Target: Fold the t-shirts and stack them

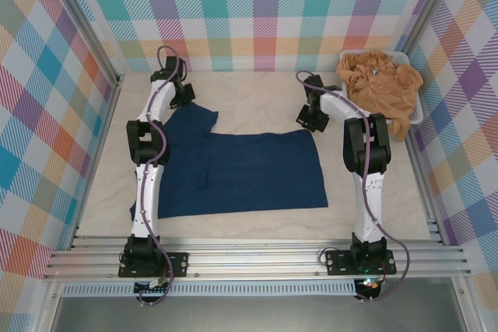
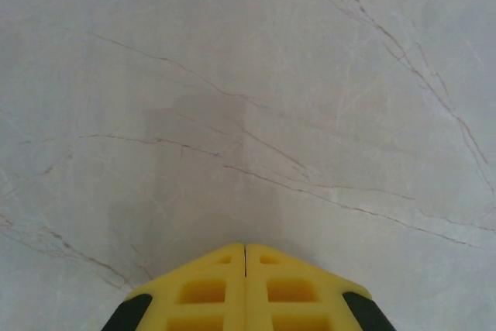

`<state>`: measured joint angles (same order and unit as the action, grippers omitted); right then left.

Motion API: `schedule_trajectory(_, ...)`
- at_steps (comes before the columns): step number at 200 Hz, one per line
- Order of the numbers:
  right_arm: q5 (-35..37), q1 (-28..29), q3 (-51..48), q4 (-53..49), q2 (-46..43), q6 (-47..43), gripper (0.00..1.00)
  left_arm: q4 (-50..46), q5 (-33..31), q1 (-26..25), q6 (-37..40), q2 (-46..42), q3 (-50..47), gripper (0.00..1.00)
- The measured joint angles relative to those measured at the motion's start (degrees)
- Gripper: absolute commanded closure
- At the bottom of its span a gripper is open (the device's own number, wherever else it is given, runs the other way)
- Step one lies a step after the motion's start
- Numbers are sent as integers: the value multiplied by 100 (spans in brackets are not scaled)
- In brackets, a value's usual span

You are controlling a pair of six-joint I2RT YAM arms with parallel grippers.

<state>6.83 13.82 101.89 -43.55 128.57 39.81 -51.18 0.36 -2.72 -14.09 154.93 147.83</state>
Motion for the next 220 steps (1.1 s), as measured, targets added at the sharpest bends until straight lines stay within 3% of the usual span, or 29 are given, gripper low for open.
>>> schedule_trajectory(72,0,-149,181,-76,-107,-2,100,275,164,-197,-107,-155,402,100)
schedule_trajectory(143,-146,-299,400,-116,-118,-92,100,109,149,-214,-37,-1078,291,100)
schedule_trajectory(169,-433,-299,452,-109,-136,-219,100,57,155,-214,48,-1696,-339,100)
schedule_trajectory(220,-951,-299,13,-92,-623,-393,100,256,157,-214,109,-3405,-2898,100)
